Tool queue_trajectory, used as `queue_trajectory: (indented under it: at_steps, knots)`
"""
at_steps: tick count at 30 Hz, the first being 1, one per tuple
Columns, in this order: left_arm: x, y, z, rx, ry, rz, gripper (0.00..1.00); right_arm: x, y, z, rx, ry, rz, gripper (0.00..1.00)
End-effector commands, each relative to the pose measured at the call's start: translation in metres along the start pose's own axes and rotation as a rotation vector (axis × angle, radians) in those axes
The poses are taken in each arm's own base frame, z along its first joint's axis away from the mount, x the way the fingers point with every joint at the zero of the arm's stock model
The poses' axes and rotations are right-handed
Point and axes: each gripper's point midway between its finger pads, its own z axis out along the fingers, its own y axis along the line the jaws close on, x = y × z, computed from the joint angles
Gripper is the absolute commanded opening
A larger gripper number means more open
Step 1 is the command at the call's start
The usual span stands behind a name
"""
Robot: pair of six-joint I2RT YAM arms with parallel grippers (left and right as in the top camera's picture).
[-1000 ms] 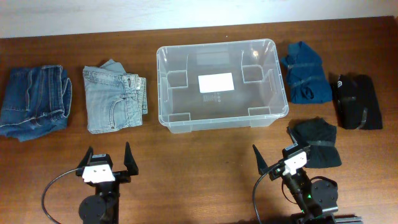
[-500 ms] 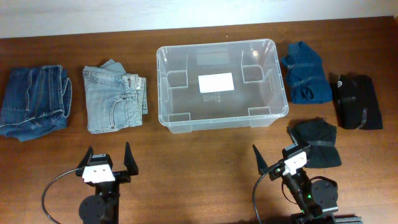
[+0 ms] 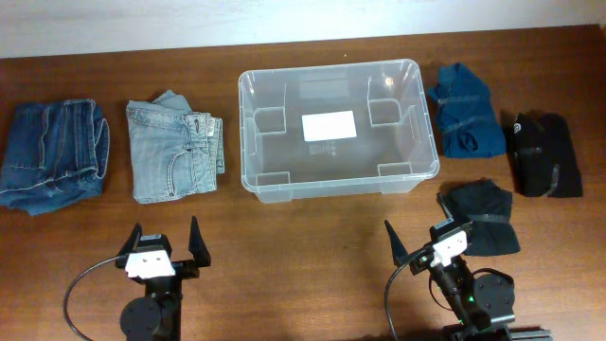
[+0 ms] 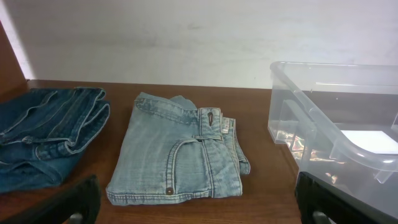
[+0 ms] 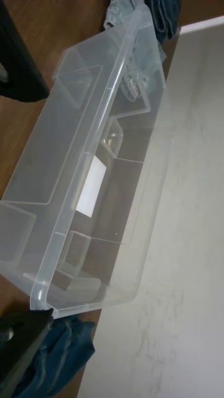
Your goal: Pack container
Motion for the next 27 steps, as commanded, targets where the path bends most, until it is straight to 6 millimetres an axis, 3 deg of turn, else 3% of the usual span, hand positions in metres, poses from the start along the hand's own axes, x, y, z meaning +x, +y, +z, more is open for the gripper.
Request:
queue_trajectory:
  at_steps: [1,20,27]
  knots:
    - [0.001,0.0002,-0.0002,0.002,0.0,0.018,0.99,0.0027,-0.0024,-0.0002,0.012,0.005,0.013,0.98]
    - [0.0007,0.0002,-0.0002,0.002,0.0,0.018,0.99,0.0026,-0.0024,-0.0002,0.012,0.005,0.013,0.98]
    - [0.0007,0.0002,-0.0002,0.002,0.0,0.018,0.99,-0.001,0.0065,-0.0004,-0.04,-0.012,0.011,0.98]
